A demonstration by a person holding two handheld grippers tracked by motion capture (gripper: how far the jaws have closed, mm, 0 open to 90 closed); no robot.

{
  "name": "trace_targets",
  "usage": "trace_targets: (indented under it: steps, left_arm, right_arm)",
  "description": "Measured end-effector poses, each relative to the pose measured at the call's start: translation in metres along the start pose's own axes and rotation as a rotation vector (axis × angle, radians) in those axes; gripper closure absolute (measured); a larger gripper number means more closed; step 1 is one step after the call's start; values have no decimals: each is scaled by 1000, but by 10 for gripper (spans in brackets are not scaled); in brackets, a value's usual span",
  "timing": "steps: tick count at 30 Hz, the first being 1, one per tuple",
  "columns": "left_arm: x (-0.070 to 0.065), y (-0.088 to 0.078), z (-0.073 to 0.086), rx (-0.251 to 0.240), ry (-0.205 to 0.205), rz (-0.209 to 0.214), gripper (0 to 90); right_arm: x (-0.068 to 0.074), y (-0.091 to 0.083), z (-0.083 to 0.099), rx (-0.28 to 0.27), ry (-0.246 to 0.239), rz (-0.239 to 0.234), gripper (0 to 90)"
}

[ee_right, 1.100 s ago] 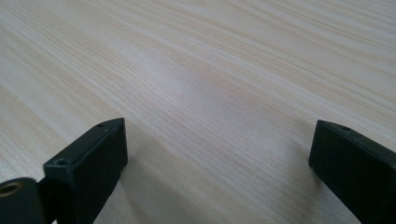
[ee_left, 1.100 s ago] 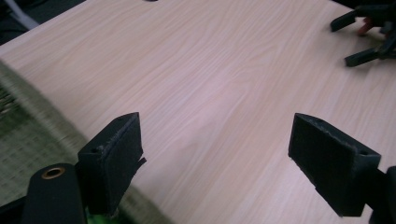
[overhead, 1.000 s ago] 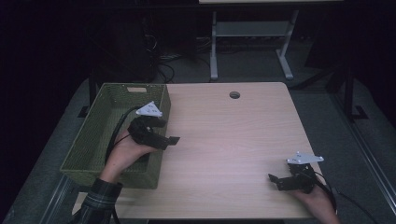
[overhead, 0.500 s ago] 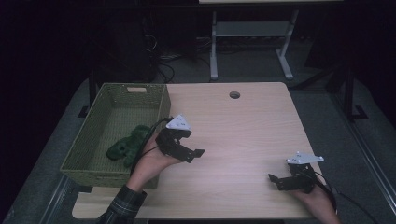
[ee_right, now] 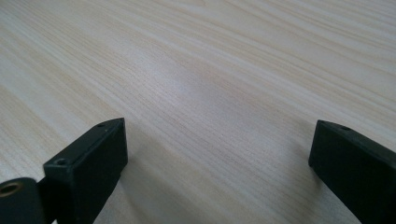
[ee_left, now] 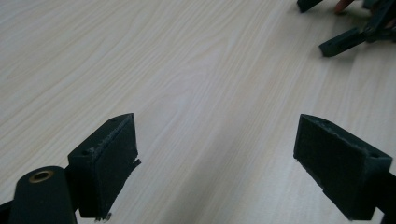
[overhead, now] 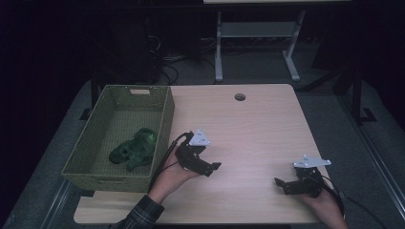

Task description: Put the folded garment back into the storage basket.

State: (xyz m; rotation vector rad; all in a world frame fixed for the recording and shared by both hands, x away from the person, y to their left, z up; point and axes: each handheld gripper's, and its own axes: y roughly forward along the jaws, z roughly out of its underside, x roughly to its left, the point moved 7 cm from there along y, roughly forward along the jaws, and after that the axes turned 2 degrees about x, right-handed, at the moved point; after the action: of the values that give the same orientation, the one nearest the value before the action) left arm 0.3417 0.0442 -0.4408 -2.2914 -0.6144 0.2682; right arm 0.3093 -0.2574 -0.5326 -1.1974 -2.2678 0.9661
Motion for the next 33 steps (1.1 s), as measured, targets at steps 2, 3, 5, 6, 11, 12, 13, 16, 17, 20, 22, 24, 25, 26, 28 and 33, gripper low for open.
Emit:
trace_targets:
  steps: [2,3,5,6,11,12,13,16,17,20,22,24,25,26,28,33]
  left_arm:
    - [0,5,5,-1,1,-15,128]
    - [1,8,7,-1,-2,-17,128]
    - [2,15,14,0,-9,-28,127]
    - [2,17,16,4,-7,-28,127]
    - [4,27,29,36,-8,-46,128]
    - [4,27,29,36,-8,-46,127]
    - [5,31,34,43,-12,-48,127]
    - [5,35,39,53,-21,-49,128]
    - [6,37,42,55,-22,-55,128]
    - [9,44,50,68,-28,-65,127]
    - [12,47,54,72,-25,-76,127]
    - [13,49,56,73,-27,-81,127]
    - [15,50,58,69,-33,-87,127]
    - [15,50,58,69,-33,-87,127]
    - [15,54,62,68,-26,-96,127]
    - [17,56,65,22,-39,-80,126]
  right_arm:
    - [0,0,0,0,0,0,42]
    - [0,0,0,0,-1,0,41]
    - [0,0,0,0,-1,0,41]
    - [0,0,0,0,-1,0,41]
    - [0,0,0,0,-1,0,41]
    - [0,0,0,0,-1,0,41]
    - [0,0,0,0,-1,0,42]
    - [0,0,0,0,-1,0,41]
    - [0,0,0,0,-1,0,41]
    - [0,0,0,0,-1,0,41]
    - [0,0,0,0,1,0,41]
    - [0,0,0,0,1,0,41]
    - [0,0,0,0,1,0,41]
    - [0,0,0,0,1,0,41]
    - [0,0,0,0,1,0,41]
    - [0,0,0,0,1,0,41]
